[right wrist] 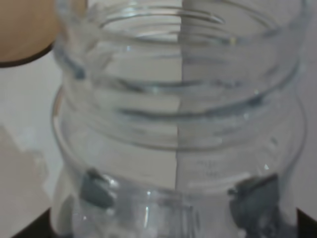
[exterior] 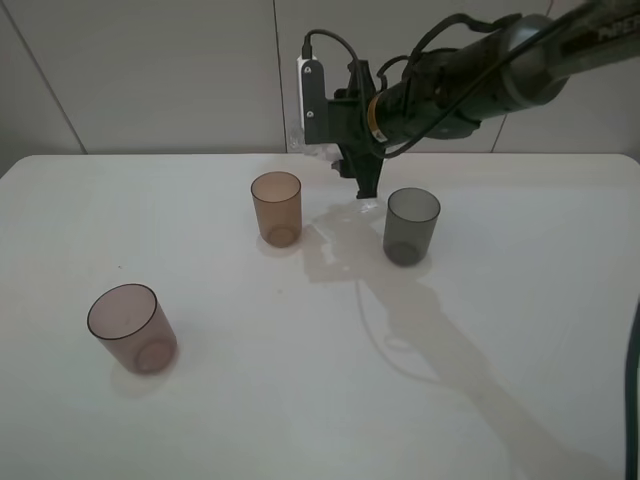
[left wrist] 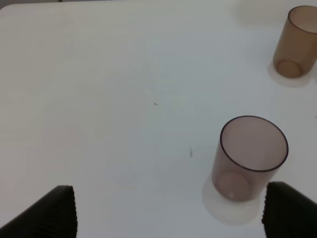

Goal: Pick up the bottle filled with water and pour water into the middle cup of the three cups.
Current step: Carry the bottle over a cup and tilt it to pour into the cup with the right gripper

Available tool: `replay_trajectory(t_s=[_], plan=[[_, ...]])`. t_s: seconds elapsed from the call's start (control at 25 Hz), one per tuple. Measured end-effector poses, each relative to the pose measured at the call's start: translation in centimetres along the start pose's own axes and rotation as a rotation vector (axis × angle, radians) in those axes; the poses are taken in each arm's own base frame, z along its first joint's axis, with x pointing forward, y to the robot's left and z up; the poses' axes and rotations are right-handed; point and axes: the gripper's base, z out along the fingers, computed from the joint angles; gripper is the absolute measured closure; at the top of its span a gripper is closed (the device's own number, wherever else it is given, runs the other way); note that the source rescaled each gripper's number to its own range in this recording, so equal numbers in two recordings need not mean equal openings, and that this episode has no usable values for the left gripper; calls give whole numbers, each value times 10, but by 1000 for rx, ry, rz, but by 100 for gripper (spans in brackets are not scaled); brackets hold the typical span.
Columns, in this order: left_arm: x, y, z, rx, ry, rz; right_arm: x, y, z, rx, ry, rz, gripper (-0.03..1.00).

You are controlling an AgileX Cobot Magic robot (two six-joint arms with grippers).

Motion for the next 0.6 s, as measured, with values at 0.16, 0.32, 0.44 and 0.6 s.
replay_trajectory(t_s=[0.16, 0.32, 0.44, 0.6], plan=[[0, 0, 0, 0, 0, 0, -9, 3, 3, -5, 5, -38, 93], [0, 0, 0, 0, 0, 0, -17, 4, 8, -5, 24, -75, 93], [0, 0, 0, 0, 0, 0, -17, 5, 10, -2, 34, -89, 93], [0, 0, 0, 0, 0, 0, -15, 2, 9, 15, 64, -105, 93]])
